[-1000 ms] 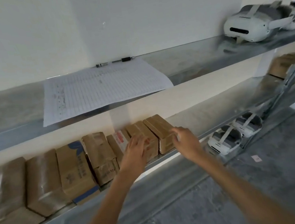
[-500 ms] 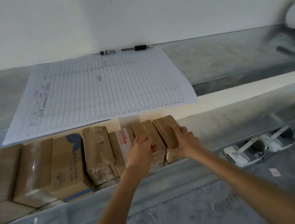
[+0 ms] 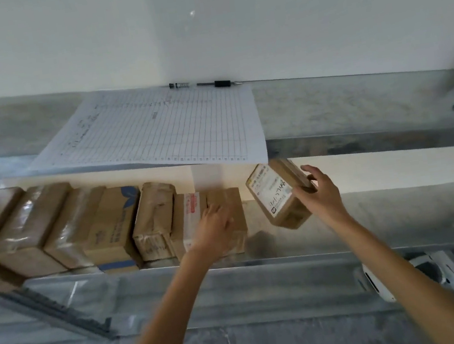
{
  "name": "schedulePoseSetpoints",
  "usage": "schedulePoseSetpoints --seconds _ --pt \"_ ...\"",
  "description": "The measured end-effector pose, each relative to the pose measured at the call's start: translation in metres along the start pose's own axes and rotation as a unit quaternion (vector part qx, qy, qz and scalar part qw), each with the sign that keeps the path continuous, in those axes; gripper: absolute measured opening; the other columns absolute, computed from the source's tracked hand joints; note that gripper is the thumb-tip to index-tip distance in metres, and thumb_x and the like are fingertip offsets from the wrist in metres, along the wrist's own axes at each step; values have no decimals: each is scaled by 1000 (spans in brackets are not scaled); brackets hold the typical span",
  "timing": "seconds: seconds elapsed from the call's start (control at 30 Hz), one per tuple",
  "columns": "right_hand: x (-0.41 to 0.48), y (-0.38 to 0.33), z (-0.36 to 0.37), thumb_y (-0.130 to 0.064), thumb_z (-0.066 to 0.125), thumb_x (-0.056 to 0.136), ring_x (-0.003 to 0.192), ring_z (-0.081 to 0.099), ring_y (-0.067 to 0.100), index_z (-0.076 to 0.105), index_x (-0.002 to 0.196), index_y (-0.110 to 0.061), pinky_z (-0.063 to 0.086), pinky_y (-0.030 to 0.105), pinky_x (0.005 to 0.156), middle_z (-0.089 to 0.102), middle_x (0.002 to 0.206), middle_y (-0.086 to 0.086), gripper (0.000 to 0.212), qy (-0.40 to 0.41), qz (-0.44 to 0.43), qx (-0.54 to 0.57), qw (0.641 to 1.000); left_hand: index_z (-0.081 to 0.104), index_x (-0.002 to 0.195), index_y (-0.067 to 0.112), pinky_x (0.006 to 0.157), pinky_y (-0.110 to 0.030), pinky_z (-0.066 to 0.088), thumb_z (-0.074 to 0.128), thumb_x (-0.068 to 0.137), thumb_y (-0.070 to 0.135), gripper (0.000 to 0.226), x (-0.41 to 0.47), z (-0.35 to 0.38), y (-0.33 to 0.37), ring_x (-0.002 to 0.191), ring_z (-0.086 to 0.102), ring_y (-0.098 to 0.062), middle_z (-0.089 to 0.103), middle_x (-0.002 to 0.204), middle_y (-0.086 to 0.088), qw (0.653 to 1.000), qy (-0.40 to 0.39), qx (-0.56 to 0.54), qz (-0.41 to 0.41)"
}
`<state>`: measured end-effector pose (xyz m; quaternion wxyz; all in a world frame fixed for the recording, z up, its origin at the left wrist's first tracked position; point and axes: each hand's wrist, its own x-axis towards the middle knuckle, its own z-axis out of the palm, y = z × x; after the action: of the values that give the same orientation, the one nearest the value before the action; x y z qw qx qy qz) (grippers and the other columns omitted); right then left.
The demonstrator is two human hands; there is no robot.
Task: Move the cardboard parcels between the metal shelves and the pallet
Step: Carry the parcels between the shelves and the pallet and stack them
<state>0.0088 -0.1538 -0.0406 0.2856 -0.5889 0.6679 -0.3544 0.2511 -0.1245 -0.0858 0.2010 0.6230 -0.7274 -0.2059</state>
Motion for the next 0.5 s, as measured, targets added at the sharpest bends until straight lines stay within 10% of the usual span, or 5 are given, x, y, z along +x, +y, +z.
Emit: schedulePoseSetpoints --seconds 0.1,0.2,0.3,0.5 --pt "-12 -10 -8 -38 63 87 107 53 13 47 132 -26 48 22 76 53 125 0 49 -16 5 134 991 53 123 19 85 -22 41 51 90 1 38 -16 -3 31 117 50 -21 52 128 -6 987 81 -136 2" --pt "-31 -17 1 -34 60 90 104 57 13 50 127 -28 55 38 86 57 121 2 38 -68 13 209 975 50 116 29 90 -14 41 54 93 25 24 -36 -10 55 114 46 -9 50 126 -2 945 198 -259 -23" --pt "-54 -27 20 -23 55 93 98 60 12 48 123 -31 56 41 85 59 115 4 32 -159 10 241 957 43 127 46 96 -38 51 56 85 52 44 -61 -18 60 127 46 -19 39 138 3 915 232 -324 -62" --pt "-105 -59 55 -11 51 95 92 60 -13 42 124 -38 48 8 72 60 109 -18 41 -366 -122 182 904 54 124 43 88 -52 54 61 82 29 45 -133 -29 37 122 51 -35 41 138 -9 840 341 -406 -111"
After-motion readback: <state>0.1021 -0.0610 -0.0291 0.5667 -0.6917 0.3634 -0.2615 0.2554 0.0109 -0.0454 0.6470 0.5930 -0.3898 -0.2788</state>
